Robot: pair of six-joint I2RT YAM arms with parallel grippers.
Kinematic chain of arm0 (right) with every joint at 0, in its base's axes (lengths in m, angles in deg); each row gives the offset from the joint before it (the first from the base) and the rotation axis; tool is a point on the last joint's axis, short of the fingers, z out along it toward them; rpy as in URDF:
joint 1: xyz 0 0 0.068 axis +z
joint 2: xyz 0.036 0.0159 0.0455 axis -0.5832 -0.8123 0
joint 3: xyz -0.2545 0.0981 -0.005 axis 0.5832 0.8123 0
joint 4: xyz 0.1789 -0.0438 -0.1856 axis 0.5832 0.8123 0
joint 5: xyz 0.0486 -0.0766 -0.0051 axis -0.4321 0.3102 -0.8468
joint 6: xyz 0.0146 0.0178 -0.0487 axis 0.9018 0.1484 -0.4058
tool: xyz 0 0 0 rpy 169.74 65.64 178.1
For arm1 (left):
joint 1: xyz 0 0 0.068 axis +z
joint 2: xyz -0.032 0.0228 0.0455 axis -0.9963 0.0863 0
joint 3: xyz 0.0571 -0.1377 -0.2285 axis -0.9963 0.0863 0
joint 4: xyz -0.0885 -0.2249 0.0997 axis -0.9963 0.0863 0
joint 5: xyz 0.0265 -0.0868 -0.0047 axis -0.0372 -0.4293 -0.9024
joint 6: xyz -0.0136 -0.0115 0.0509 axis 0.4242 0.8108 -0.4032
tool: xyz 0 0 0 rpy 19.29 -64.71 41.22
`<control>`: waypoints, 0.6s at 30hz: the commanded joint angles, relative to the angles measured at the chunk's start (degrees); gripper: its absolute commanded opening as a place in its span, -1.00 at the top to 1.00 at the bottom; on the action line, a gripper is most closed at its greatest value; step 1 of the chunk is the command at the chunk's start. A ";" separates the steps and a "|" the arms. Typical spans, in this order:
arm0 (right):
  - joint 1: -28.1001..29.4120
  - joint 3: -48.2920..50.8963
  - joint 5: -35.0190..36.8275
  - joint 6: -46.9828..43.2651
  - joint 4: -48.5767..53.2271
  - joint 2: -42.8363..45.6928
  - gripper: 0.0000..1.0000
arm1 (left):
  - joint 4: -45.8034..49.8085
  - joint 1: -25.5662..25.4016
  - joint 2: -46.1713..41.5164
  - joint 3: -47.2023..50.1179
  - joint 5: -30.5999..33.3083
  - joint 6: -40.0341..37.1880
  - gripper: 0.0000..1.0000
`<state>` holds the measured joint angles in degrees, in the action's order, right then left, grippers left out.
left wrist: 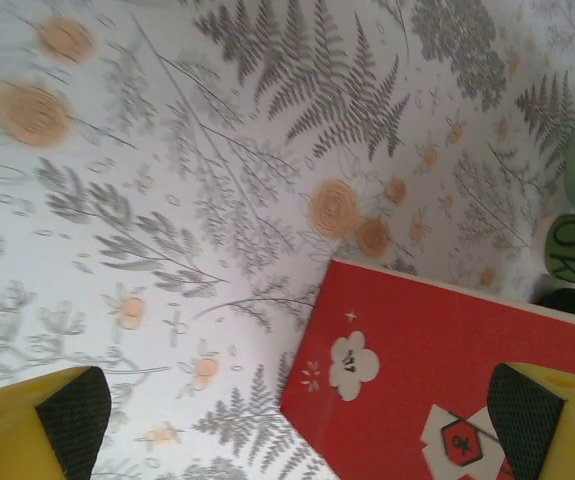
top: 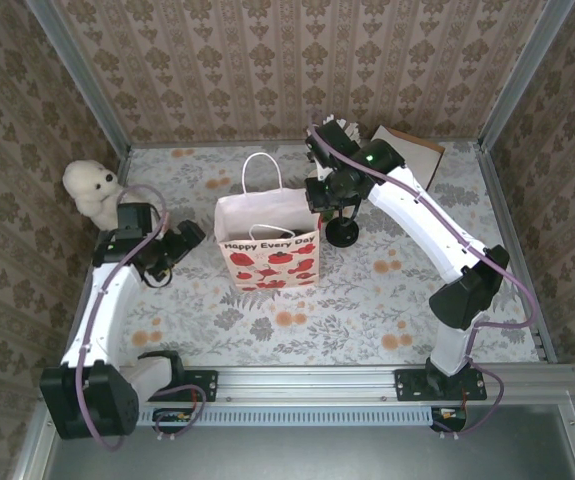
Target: Pack the takeout coffee
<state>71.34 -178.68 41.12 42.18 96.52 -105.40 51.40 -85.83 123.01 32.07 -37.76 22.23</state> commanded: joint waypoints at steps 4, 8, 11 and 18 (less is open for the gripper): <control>-0.15 1.13 0.21 1.33 -1.95 3.00 0.65 | -6.50 -2.47 6.86 -3.74 -6.45 1.19 -1.00; -0.15 1.83 0.12 1.33 -2.34 3.88 0.60 | -8.36 -3.28 8.66 -4.16 -6.99 1.26 -1.00; -0.15 1.83 0.78 1.48 -2.84 4.74 0.45 | -9.38 -4.28 10.22 -4.89 -7.77 1.43 -1.00; -2.14 6.20 4.52 1.02 -11.46 11.19 -0.34 | -10.07 -6.55 13.43 -6.85 -7.38 1.09 -1.00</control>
<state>70.73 -174.52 42.04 43.12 90.22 -98.56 42.20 -91.82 135.55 27.33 -44.27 23.17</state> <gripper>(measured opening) 0.647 0.998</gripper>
